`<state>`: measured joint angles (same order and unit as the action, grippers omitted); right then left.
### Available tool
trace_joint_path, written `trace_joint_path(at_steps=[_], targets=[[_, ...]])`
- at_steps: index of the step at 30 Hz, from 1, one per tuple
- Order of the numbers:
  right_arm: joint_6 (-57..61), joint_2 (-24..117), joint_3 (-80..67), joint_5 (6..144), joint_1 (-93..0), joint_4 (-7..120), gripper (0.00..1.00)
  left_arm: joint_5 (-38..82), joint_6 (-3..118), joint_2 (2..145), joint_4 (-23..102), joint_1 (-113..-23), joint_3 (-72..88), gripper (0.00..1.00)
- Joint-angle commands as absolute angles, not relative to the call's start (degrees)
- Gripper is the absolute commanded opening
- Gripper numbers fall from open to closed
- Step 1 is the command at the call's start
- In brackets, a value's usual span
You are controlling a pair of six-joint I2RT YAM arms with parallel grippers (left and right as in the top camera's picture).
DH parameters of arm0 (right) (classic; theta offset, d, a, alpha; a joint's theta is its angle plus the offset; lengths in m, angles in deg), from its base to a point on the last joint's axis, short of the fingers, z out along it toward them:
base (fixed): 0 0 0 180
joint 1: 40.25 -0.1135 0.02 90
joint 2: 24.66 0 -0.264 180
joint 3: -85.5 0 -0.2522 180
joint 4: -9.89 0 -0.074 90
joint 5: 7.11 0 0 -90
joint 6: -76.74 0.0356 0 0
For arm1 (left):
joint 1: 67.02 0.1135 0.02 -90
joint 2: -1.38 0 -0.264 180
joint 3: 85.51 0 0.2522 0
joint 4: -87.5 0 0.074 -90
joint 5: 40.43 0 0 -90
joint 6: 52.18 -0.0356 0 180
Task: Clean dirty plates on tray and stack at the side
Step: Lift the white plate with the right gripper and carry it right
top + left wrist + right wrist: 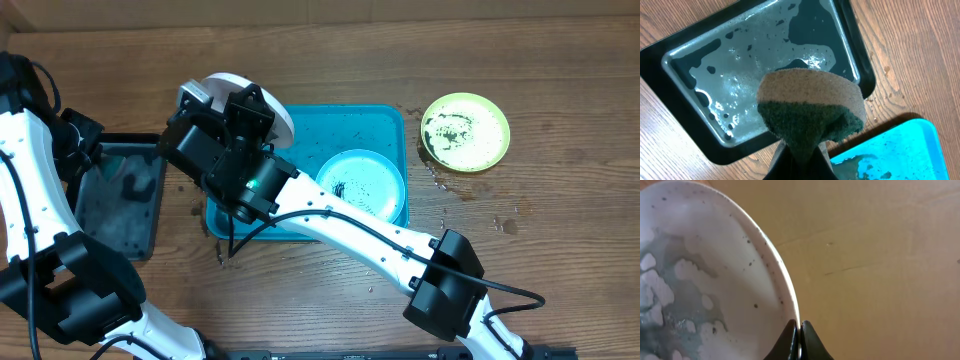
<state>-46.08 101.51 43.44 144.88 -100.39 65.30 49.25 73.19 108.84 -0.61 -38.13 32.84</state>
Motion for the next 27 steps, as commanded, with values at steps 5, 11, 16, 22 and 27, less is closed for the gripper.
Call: trace_joint_path(at_steps=[5, 11, 16, 22, 27], targets=[[-22.47, 99.74, 44.68, 122.59, -94.66, 77.06, 0.03, 48.49, 70.98, 109.63, -0.52, -38.33, 32.32, 0.04], [-7.08, 99.63, 50.87, 91.84, -81.83, 93.91, 0.03, 48.49, 70.98, 109.63, -0.22, -39.01, 32.32, 0.05], [-6.71, 99.52, 53.32, 73.46, -67.34, 101.50, 0.04, 48.47, 70.55, 109.63, -0.61, -39.49, 32.32, 0.04], [-6.89, 99.55, 52.05, 65.26, -47.52, 110.63, 0.04, 48.49, 70.53, 109.63, -0.57, -39.80, 32.32, 0.04], [-7.24, 99.55, 49.86, 67.79, -33.46, 114.46, 0.04, 48.47, 70.57, 109.65, 0.05, -40.30, 32.32, 0.04]])
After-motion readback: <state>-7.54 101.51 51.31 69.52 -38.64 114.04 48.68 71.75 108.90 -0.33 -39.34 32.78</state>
